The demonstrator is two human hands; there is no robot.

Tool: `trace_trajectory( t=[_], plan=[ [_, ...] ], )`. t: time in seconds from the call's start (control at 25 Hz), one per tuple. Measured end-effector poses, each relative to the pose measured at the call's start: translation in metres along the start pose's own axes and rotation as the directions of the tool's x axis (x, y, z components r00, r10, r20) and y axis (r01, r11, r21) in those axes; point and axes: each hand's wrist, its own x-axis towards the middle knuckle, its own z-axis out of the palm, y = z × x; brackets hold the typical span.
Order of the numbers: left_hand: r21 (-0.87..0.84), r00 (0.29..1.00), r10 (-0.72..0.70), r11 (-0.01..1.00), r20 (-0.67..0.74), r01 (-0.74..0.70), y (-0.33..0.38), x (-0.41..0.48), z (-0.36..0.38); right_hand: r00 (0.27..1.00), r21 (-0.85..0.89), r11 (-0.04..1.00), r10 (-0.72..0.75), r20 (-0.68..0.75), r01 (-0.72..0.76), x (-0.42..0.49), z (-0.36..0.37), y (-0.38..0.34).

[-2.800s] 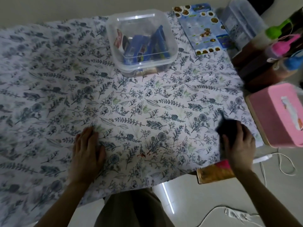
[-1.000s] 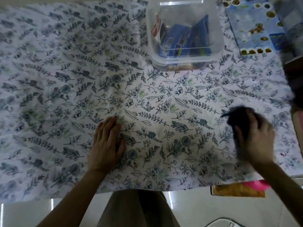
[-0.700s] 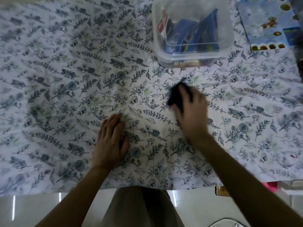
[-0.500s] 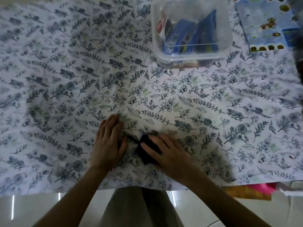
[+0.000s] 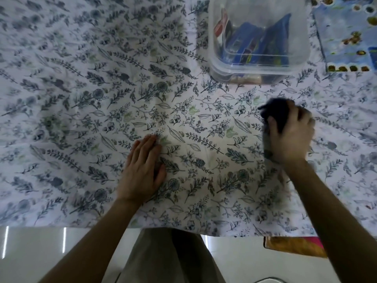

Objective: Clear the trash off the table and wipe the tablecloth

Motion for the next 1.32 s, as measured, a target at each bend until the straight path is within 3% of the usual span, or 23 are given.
trace_trajectory(
  t=[0.08,0.16,0.28,0.32,0.4,0.52,0.6,0.72,0.8,0.84,0.92,1.08,1.16,1.24,1.32],
  plan=[
    [0.005,1.0,0.01,1.0,-0.003,-0.01,0.0,0.001,0.0,0.998,0.057,0.997,-0.057,-0.025,0.058,-0.006,0.014,-0.047],
    [0.019,1.0,0.017,1.0,0.005,-0.017,-0.001,0.001,0.001,0.966,0.125,0.959,-0.258,0.009,0.255,-0.038,0.022,-0.091],
    [0.028,0.999,0.026,0.999,0.018,-0.026,-0.001,0.001,0.001,0.756,0.184,0.766,-0.64,0.137,0.615,-0.116,0.031,-0.114],
    [0.023,0.999,0.027,0.999,0.02,-0.027,-0.001,0.0,0.001,0.697,0.189,0.712,-0.701,0.149,0.676,-0.144,0.033,-0.106],
    [0.012,0.999,0.034,0.999,0.014,-0.034,0.001,0.0,0.0,0.658,0.166,0.67,-0.742,0.125,0.724,-0.19,0.033,-0.078],
    [-0.003,1.0,0.031,1.0,0.0,-0.031,0.003,0.0,-0.002,0.685,0.113,0.691,-0.723,0.087,0.714,-0.22,0.017,-0.021],
    [-0.013,1.0,0.026,1.0,-0.008,-0.027,0.005,0.0,-0.004,0.783,0.07,0.788,-0.615,0.087,0.611,-0.207,0.002,0.024],
    [-0.002,0.999,0.048,0.999,-0.008,-0.048,0.006,0.0,-0.004,0.981,0.003,0.982,-0.189,0.037,0.189,-0.155,-0.021,0.086],
    [0.038,0.999,0.053,0.998,0.003,-0.054,0.006,0.0,-0.003,0.997,-0.009,0.998,0.067,-0.038,-0.068,-0.112,-0.028,0.099],
    [0.058,0.998,0.054,0.997,0.011,-0.055,0.006,0.0,-0.003,0.99,0.004,0.992,0.124,-0.064,-0.124,-0.093,-0.028,0.095],
    [0.096,0.998,0.054,0.994,0.028,-0.056,0.007,0.0,-0.004,0.991,0.023,0.994,0.109,-0.078,-0.108,-0.069,-0.018,0.064],
    [0.13,0.998,0.041,0.99,0.049,-0.047,0.008,0.002,-0.007,0.985,0.119,0.981,-0.16,0.072,0.15,-0.084,0.001,-0.033],
    [0.112,0.998,0.022,0.993,0.059,-0.029,0.011,0.003,-0.007,0.904,0.175,0.911,-0.399,0.154,0.372,-0.112,0.007,-0.062],
    [0.104,0.998,0.017,0.994,0.055,-0.023,0.014,0.005,-0.008,0.722,0.168,0.743,-0.669,0.174,0.648,-0.15,0.009,-0.064],
    [0.105,0.999,0.014,0.994,0.049,-0.019,0.012,0.004,-0.005,0.55,0.088,0.575,-0.81,0.206,0.814,-0.172,0.011,-0.019]
  ],
)
